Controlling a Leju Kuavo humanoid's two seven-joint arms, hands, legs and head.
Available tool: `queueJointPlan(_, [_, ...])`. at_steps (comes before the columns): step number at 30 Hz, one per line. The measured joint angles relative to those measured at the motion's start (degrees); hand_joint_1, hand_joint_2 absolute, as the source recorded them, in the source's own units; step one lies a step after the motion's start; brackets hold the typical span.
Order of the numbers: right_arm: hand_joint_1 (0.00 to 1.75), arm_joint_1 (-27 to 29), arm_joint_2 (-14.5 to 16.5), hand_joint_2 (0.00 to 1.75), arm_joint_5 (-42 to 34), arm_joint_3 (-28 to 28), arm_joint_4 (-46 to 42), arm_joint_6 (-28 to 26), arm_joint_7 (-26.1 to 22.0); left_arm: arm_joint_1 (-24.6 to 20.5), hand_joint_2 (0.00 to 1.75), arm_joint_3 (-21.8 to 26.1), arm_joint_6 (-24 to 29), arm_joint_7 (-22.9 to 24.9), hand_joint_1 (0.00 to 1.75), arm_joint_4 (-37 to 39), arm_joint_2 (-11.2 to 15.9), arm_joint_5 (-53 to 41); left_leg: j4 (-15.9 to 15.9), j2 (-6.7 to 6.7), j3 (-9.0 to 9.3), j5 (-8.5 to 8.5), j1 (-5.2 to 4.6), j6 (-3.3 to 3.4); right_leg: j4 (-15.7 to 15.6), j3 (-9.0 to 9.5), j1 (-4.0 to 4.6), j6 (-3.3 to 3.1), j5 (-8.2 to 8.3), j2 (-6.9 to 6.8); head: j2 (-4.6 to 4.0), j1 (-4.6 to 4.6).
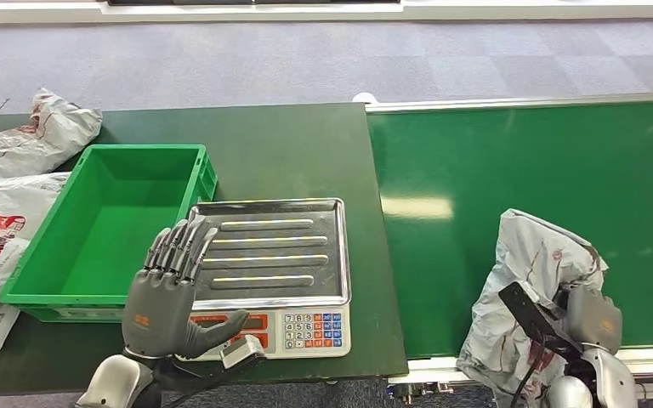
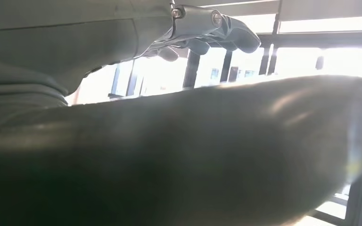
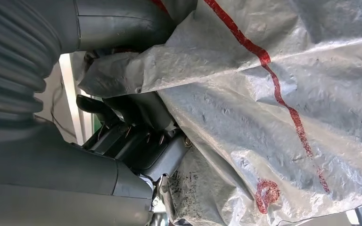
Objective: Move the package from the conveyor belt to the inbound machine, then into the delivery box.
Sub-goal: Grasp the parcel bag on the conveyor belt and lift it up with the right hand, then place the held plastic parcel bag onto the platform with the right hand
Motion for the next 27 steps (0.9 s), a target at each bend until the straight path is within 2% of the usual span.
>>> queueJointPlan(7, [1.75,0.0,-4.2,1.75,-1.2,1.3,-4.4,1.2,-1.2,-0.3,0.0,0.0,0.1,-0.7,0.0,-0.1,0.2,0.9,0.0,0.01,-0.15,0.01,0.0,0.01,0.0,0.01,-0.01,0.01,0.01,0.0,0.0,0.01])
queueJointPlan(10, [1.75,-1.6,-5.8,1.75,-0.2,4.3,-5.2,1.8,-1.0,-0.9,0.0,-0.3,0.3,-1.0,0.0,0.0,0.0,1.5,0.0,0.05,-0.15,0.01,0.0,0.01,0.0,0.0,-0.01,0.01,0.03,0.04,0.0,0.0])
queueJointPlan(13, [1.75,-5.3,-7.5,1.75,-1.2,8.7,-5.5,4.9,-0.7,-2.5,0.0,-1.1,0.2,-1.2,0.0,0.9,-0.6,2.0,0.0,0.1,-0.15,0.06,0.0,-0.02,0.0,0.0,-0.01,0.01,0.08,0.05,0.0,0.0])
queueJointPlan(16, [1.75,-12.0,-8.9,1.75,-2.8,15.1,-3.1,7.6,-0.6,-5.5,0.0,-2.0,-0.3,-1.1,0.0,3.2,-1.3,1.8,0.0,0.22,-0.17,0.18,0.02,-0.04,0.0,-0.02,0.0,-0.02,0.23,0.14,0.0,0.01])
queueJointPlan(19, [1.75,-21.7,-8.9,1.75,-2.6,22.6,2.8,8.6,-1.4,-8.5,0.0,-2.6,-0.6,-0.9,0.0,5.7,-2.0,0.4,0.0,0.43,-0.21,0.31,0.04,-0.07,0.1,-0.11,0.0,-0.08,0.42,0.31,0.0,0.0])
queueJointPlan(23, [1.75,-37.4,-6.3,1.75,-1.2,34.1,13.2,9.3,-0.5,-11.0,0.0,-3.6,-0.6,-1.0,0.0,8.1,-2.5,-0.8,0.0,0.57,-0.03,0.58,0.04,-0.16,0.1,-0.43,0.0,-0.13,0.67,0.52,0.0,0.0])
queueJointPlan(27, [1.75,-50.4,-2.6,1.75,-1.9,43.4,21.4,11.7,0.7,-12.0,0.0,-4.5,0.0,-1.0,0.0,10.3,-2.6,-0.2,0.0,0.35,-0.18,0.8,0.04,-0.24,0.2,-0.71,0.01,-0.18,0.78,0.38,0.0,-0.01])
